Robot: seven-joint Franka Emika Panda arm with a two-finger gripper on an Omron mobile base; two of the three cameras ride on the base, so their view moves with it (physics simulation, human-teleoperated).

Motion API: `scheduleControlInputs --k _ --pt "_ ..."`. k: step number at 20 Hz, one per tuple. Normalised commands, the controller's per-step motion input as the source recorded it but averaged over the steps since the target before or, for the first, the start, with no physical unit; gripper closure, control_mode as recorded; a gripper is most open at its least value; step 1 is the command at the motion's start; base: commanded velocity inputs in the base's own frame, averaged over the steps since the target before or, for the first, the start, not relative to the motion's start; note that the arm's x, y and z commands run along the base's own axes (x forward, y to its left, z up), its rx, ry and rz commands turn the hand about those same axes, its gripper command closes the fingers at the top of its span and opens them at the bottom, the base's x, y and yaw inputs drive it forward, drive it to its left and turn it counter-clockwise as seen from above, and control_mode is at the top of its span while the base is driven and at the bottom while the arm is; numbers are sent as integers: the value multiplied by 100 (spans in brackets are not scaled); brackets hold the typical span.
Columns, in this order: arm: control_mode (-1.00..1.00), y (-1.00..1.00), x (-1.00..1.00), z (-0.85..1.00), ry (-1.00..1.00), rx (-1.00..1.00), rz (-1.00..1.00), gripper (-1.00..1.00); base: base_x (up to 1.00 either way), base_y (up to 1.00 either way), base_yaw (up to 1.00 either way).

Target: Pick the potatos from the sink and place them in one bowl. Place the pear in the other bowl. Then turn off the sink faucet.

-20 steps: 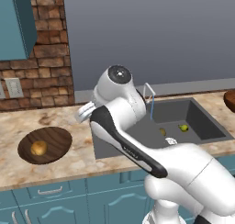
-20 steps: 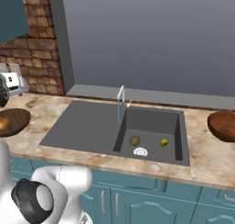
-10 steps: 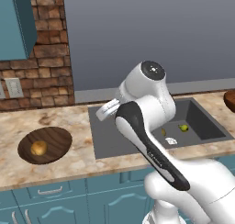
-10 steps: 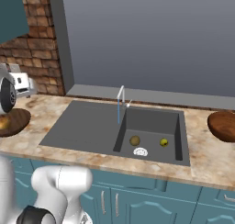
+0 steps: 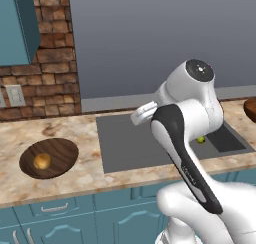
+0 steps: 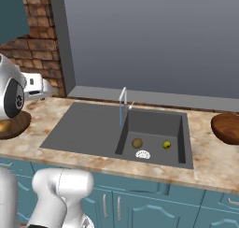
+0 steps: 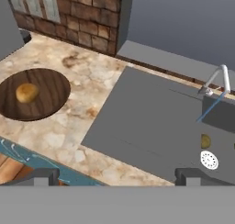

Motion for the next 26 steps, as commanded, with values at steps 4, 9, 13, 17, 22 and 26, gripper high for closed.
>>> scheduleControlInputs --k 4,9,13,17,22,26 --pt "-100 -67 -16 1 0 0 -16 -100 0 0 0" --pt "-100 -63 -15 0 0 0 -10 -100 0 0 0" --pt "-100 -57 -13 0 0 0 -7 -100 0 0 0" --pt "-100 -48 -3 0 0 0 -9 -100 0 0 0" --pt "-100 -53 -5 0 0 0 -5 -100 0 0 0" --pt "-100 -58 0 0 0 0 -2 -100 0 0 0"
